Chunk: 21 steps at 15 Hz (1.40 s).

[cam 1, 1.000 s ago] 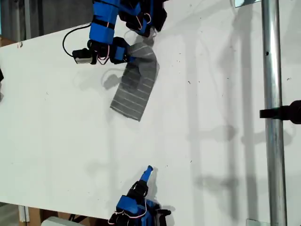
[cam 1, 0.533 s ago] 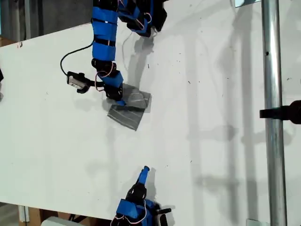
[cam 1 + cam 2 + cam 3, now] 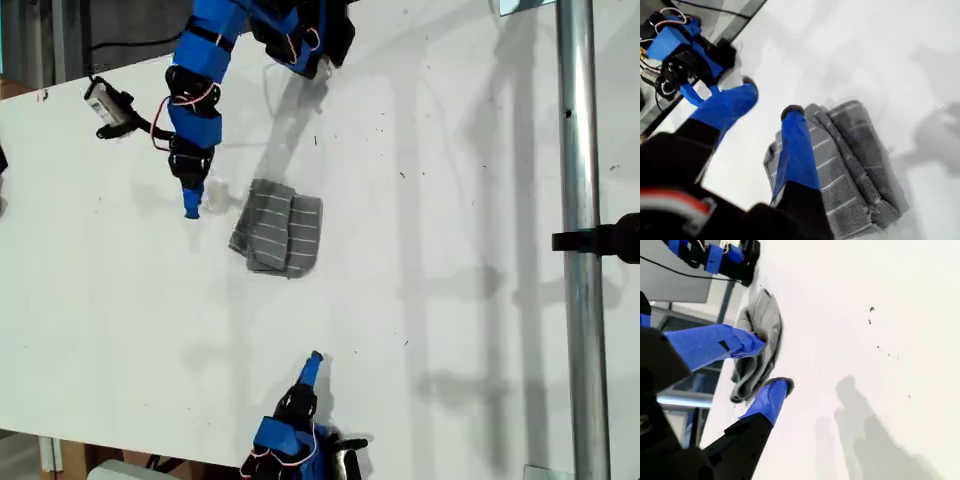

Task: Grasp corners of a towel and fold twice.

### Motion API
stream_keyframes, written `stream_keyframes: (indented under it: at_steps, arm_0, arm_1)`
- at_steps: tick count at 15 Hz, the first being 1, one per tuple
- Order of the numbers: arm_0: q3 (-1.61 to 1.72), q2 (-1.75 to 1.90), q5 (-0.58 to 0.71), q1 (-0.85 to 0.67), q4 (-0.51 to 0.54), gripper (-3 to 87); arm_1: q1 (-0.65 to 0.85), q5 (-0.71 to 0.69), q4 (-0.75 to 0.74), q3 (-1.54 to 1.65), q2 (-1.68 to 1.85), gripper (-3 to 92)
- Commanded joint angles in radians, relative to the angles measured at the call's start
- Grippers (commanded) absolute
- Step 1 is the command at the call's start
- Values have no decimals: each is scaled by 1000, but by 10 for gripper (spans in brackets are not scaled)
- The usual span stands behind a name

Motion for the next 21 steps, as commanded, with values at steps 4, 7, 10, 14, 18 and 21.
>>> stream_keyframes:
  at_steps: [4, 7, 10, 14, 18, 21]
  arm_0:
    - [55, 8, -156, -17, -107, 140]
    - [58, 8, -446, -12, 5, 140]
    - [58, 8, -569, -34, 109, 140]
    - [58, 9, 44, -31, 103, 139]
    - [58, 9, 40, -31, 104, 139]
    - [58, 9, 40, -31, 104, 139]
  arm_1:
    - [3, 117, 528, 499, 848, -2]
    - [-20, 172, 801, 663, 1081, -2]
    - [-75, 279, 851, 778, 1068, -2]
    - [-115, 281, 905, 775, 1078, 73]
    - [-170, 281, 905, 775, 1078, 73]
    - [-175, 281, 905, 775, 1078, 73]
